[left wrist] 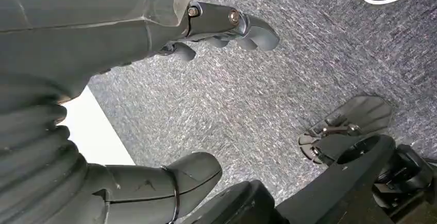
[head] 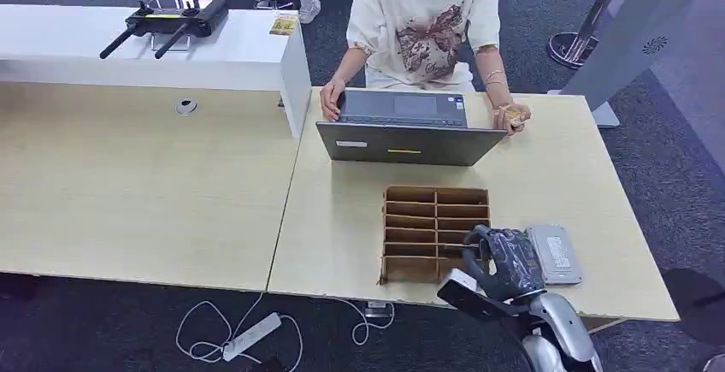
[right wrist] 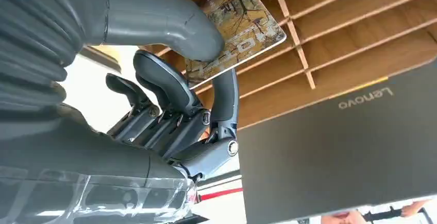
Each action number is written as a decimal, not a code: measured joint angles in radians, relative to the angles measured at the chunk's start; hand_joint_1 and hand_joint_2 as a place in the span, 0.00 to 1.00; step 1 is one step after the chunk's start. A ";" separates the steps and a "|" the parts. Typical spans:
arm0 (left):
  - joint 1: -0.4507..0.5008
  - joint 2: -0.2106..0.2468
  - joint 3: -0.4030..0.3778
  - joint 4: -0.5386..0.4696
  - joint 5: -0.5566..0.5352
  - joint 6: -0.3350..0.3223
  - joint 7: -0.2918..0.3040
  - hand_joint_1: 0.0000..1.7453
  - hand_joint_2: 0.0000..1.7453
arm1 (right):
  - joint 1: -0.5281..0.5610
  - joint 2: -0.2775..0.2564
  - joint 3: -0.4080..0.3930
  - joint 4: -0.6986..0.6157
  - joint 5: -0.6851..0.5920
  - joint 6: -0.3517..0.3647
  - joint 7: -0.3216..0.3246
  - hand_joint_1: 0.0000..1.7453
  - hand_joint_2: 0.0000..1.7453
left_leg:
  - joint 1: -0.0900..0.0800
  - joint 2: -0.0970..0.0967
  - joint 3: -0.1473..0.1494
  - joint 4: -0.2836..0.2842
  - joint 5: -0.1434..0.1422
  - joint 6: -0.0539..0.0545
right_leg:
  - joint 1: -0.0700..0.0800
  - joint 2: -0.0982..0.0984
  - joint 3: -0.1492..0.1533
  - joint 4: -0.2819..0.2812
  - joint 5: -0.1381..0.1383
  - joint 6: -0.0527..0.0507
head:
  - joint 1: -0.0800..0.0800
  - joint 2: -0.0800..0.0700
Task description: Pass the card to the sensor for recognition and then transmit it.
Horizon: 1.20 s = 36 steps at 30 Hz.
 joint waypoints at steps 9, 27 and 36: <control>0.000 0.000 0.001 0.000 -0.009 0.000 -0.005 0.00 1.00 | 0.010 -0.005 -0.029 -0.033 -0.040 0.023 -0.018 0.97 1.00 | 0.000 0.000 0.000 0.000 0.000 0.000 | 0.000 0.000 0.000 0.000 0.000 0.000 | 0.000 0.000; -0.001 -0.003 0.011 0.000 -0.032 -0.008 -0.005 0.00 1.00 | 0.011 -0.005 -0.084 -0.086 -0.248 0.154 -0.084 0.99 1.00 | 0.000 0.000 0.000 0.000 0.000 0.000 | 0.000 0.000 0.000 0.000 0.000 0.000 | 0.000 0.000; -0.001 -0.005 0.023 0.000 -0.039 -0.009 -0.005 0.00 1.00 | 0.011 -0.005 -0.106 -0.104 -0.361 0.228 -0.127 1.00 1.00 | 0.000 0.000 0.000 0.000 0.000 0.000 | 0.000 0.000 0.000 0.000 0.000 0.000 | 0.000 0.000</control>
